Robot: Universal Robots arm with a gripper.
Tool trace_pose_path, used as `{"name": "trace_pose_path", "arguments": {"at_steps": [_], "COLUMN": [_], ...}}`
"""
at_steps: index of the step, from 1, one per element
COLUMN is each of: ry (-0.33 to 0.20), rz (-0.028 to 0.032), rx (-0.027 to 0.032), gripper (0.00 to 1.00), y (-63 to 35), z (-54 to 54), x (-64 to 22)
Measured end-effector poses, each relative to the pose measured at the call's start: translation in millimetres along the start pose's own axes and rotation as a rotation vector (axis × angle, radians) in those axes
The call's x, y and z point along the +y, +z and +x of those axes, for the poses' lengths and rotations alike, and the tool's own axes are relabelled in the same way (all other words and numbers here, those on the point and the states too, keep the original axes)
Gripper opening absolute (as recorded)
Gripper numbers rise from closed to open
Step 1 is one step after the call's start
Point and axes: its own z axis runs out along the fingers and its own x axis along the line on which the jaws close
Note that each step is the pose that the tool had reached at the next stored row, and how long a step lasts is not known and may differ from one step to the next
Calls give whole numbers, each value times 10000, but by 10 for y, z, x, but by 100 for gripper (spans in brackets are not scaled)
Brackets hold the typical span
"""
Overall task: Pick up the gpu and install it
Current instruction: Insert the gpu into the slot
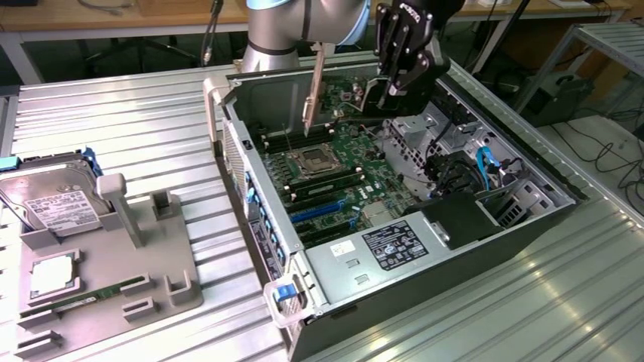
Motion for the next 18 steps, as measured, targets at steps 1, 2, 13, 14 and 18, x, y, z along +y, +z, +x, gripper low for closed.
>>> {"name": "trace_pose_path", "arguments": {"at_steps": [1,2,13,14,18], "ry": [0,-1,-66,-184,-1460], "rz": [0,0,7,6,2], "rx": [1,1,2,6,47], "gripper": [27,27,27,27,27], "y": [7,13,124,137,217], "z": [0,0,1,1,3], "x": [0,-1,-4,-5,8]}}
